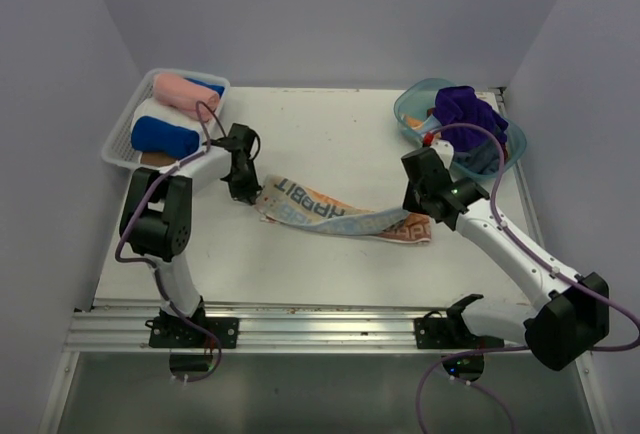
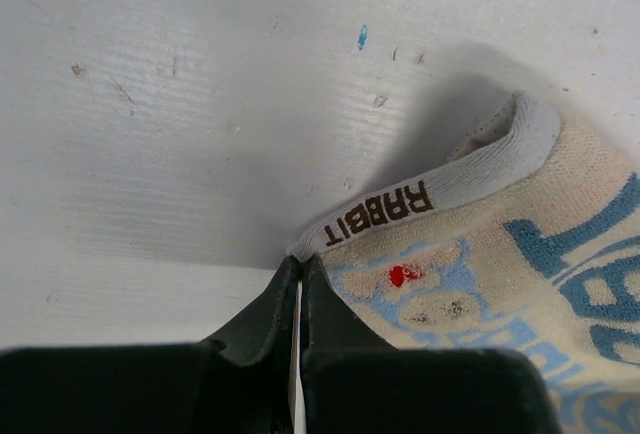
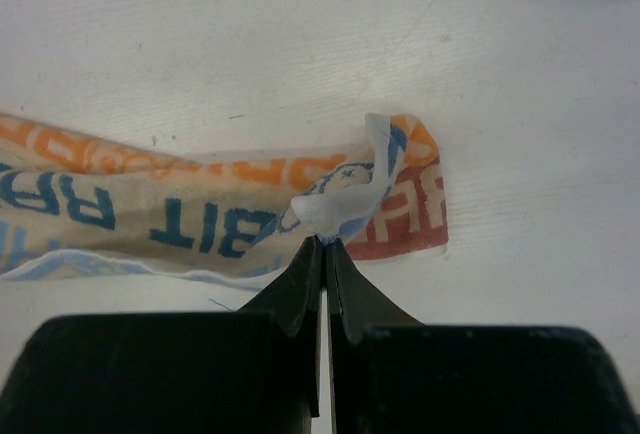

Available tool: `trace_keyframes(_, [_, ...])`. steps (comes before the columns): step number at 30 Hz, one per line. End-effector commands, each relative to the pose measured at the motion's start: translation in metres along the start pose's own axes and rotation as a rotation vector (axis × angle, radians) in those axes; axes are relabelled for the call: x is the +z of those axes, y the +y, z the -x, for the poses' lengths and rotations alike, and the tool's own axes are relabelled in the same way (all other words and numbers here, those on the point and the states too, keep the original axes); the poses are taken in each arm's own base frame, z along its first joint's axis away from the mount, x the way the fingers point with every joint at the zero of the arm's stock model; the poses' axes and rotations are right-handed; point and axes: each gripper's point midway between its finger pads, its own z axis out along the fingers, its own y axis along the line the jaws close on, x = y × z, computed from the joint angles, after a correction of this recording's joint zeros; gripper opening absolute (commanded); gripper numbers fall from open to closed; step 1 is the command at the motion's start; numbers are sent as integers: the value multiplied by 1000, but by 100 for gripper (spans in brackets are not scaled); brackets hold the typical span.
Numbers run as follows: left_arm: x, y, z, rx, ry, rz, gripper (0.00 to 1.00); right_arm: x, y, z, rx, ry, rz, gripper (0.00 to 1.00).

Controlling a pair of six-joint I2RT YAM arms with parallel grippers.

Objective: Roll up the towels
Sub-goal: Flatten the towel

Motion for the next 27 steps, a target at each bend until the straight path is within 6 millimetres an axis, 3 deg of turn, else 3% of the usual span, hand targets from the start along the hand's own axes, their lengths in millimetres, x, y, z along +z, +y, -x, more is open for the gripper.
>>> trace_keyframes(1, [-17,-24,28,10,-77,-82,0,2,7,6,9,-7,16,0])
trace_keyframes(8, [-93,-60,87,31,-222,-229,0,13,17,47,44,-43,41,0])
trace_keyframes(11, [-126,-71,116,34,-278,-292,0,10,26,83,81,-104,73,0])
trace_keyframes(12, [-146,-73,133,29,-317,-311,0,7,28,94,73,-126,79,0])
trace_keyframes(14, [-173,-76,151,24,-359,-354,0,-11,29,134,102,-210,97,0])
trace_keyframes(15, [-202,-73,170,15,-418,-380,0,-19,28,147,99,-239,103,0])
trace_keyframes(16, [-217,-73,178,14,-447,-400,0,-35,29,171,122,-295,125,0])
trace_keyframes(17, [-231,-73,181,14,-455,-431,0,-46,25,184,141,-329,137,0])
trace_keyframes(18, [-262,-68,195,3,-526,-460,0,-56,25,194,153,-359,157,0])
trace_keyframes(20, [-287,-65,199,-2,-564,-507,0,-84,25,211,176,-429,204,0])
trace_keyframes(21, [-304,-57,198,-9,-602,-518,0,-86,24,208,177,-431,210,0])
trace_keyframes(23, [-313,-48,187,-13,-629,-519,0,-90,19,190,179,-422,231,0])
trace_keyframes(25, [-304,-42,172,-16,-618,-512,0,-85,14,170,183,-389,237,0])
trace_keyframes(26, [-269,-37,156,-27,-551,-492,0,-79,11,155,198,-356,231,0])
trace_keyframes(27, [-271,-33,143,-26,-558,-497,0,-65,4,125,196,-297,216,2])
